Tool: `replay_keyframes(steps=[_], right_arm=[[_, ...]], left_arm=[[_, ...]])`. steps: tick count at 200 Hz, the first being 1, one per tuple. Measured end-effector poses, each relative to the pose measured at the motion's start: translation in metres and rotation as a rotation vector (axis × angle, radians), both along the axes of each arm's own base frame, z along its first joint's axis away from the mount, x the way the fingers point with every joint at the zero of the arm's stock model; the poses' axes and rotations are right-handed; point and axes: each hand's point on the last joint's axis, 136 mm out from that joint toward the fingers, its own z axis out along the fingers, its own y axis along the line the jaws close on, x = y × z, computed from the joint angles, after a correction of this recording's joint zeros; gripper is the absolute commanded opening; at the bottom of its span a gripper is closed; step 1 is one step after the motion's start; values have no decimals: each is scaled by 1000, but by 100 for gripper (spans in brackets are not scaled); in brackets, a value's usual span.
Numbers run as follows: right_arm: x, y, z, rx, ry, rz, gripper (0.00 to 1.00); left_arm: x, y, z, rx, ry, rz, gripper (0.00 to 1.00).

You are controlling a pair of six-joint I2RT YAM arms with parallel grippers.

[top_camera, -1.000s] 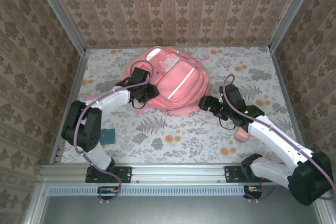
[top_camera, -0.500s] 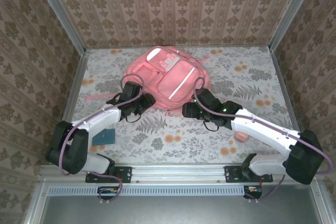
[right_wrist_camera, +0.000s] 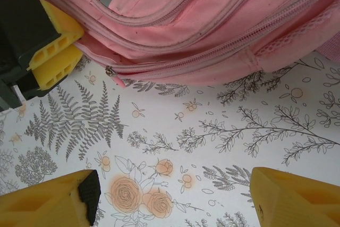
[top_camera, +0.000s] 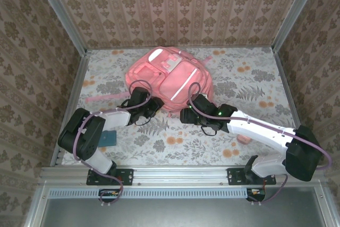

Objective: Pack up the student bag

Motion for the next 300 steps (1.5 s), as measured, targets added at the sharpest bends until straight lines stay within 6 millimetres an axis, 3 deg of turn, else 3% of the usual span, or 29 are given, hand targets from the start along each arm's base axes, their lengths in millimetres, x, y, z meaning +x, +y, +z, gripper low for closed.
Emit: replay_keyframes(steps=[65, 127, 144, 172, 215, 300], right_arm=[[-2, 2, -8, -49, 6, 7, 75], [-7, 25, -29, -188, 24, 62, 68], [-4, 31, -27, -202, 14, 68, 61], [4, 41, -31, -207, 13, 63, 51], [13, 50, -47, -240, 27, 47, 49], [46, 48, -41, -239, -22, -49, 43]], left_arm=[[-6, -1, -5, -19, 13, 19, 16], [-8, -6, -4, -24, 7, 4, 7], [-11, -10, 1, -34, 1, -16, 7], [-14, -22, 25, -63, -37, -70, 7], [-20, -35, 58, -73, -98, -157, 7], [-30, -34, 53, -57, -63, -183, 7]])
